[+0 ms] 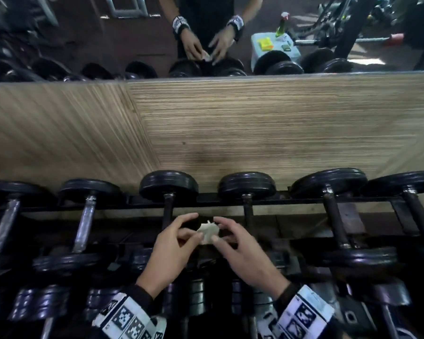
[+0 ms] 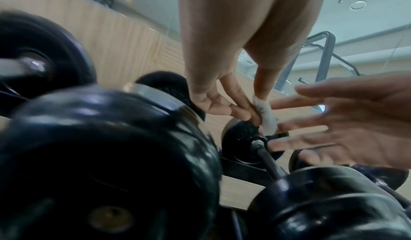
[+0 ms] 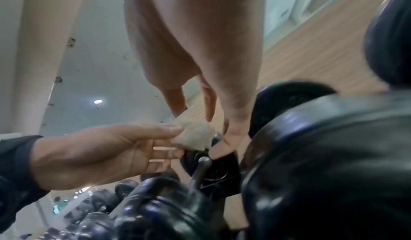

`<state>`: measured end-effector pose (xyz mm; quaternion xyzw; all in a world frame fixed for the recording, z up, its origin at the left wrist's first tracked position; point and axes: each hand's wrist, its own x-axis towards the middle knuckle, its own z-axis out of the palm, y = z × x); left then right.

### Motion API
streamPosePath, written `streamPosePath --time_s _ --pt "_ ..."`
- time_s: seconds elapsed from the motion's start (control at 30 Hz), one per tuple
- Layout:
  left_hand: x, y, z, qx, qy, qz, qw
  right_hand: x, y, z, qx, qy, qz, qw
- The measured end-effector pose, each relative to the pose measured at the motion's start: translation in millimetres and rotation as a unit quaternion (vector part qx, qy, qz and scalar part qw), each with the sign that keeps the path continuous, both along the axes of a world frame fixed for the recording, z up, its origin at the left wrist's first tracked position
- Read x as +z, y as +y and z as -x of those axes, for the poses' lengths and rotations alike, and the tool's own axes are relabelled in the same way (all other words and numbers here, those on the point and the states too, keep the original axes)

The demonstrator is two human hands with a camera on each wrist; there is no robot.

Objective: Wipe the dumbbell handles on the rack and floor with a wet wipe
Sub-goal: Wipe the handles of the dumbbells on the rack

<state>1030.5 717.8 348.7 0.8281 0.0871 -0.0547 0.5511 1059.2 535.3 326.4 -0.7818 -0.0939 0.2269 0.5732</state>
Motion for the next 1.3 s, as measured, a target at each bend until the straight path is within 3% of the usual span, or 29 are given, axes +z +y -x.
streamPosePath --time_s 0.1,0.17,0.3,0.4,0.47,0.5,0.63,0.8,1.23,1.3 --pt "8 26 15 0.033 -0.008 0.01 0.999 -7 41 -1 0.024 0.075 -0.071 0.994" --pt "8 42 23 0.055 -0.007 0.004 0.998 -13 58 -2 0.006 0.072 -0.098 0.993" --pt "-10 98 31 0.119 -0.037 -0.115 0.985 -35 72 -13 -0.041 0.058 -0.066 0.995" --pt "-33 161 24 0.176 -0.06 -0.325 0.927 -49 76 -28 -0.059 0.021 0.06 0.996" --pt "-46 196 16 0.18 -0.012 -0.465 0.867 -54 82 -38 -0.04 0.003 0.127 0.991" --pt "-52 208 13 0.178 0.014 -0.495 0.85 -57 86 -43 -0.028 0.0 0.152 0.988" --pt "-60 218 6 0.176 0.058 -0.504 0.844 -70 103 -59 0.043 0.027 0.225 0.973" --pt "-59 219 6 0.188 0.071 -0.484 0.852 -71 124 -61 0.14 0.09 0.184 0.969" --pt "-55 210 3 0.161 0.107 -0.497 0.846 -25 113 -65 0.265 0.057 0.176 0.946" --pt "-54 210 4 0.163 0.105 -0.495 0.847 -18 121 -65 0.288 0.0 0.193 0.938"
